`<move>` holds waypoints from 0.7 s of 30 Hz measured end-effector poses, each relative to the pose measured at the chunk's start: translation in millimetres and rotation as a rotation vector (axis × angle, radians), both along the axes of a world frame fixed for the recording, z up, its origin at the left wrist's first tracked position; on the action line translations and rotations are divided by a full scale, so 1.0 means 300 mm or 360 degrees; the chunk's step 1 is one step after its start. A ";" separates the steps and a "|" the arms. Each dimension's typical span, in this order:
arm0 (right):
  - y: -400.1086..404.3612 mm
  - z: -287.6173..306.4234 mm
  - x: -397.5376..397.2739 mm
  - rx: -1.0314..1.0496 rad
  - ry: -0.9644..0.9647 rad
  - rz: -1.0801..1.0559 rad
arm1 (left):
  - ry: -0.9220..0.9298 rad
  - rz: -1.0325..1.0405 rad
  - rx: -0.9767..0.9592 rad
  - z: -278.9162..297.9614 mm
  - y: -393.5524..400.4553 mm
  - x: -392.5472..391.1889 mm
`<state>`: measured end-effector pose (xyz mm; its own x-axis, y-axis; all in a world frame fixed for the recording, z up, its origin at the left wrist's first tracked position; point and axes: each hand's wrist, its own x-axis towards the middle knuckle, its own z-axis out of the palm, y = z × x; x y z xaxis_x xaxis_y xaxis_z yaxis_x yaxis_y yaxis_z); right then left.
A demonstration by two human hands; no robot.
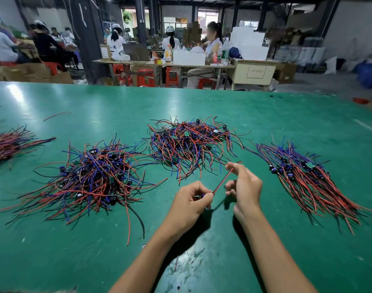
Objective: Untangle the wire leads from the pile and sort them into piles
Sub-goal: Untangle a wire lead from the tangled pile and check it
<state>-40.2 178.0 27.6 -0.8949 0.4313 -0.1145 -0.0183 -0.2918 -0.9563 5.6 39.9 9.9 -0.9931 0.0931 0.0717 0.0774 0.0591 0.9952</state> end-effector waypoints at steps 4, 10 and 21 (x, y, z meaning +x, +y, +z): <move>0.037 0.025 0.001 -0.0369 -0.0074 0.0079 | 0.0051 -0.0047 -0.0048 0.006 0.000 0.011; 0.024 0.009 0.017 0.0626 0.0226 0.0621 | -0.0076 0.0149 0.0248 0.026 -0.020 0.001; 0.011 0.009 0.033 0.0341 0.0187 0.0475 | -0.0151 0.0024 0.0132 0.030 -0.086 -0.006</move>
<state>-30.4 181.3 30.4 -0.9864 0.1526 0.0610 -0.0760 -0.0947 -0.9926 3.9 14.1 18.9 -0.9970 0.0754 -0.0156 -0.0174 -0.0234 0.9996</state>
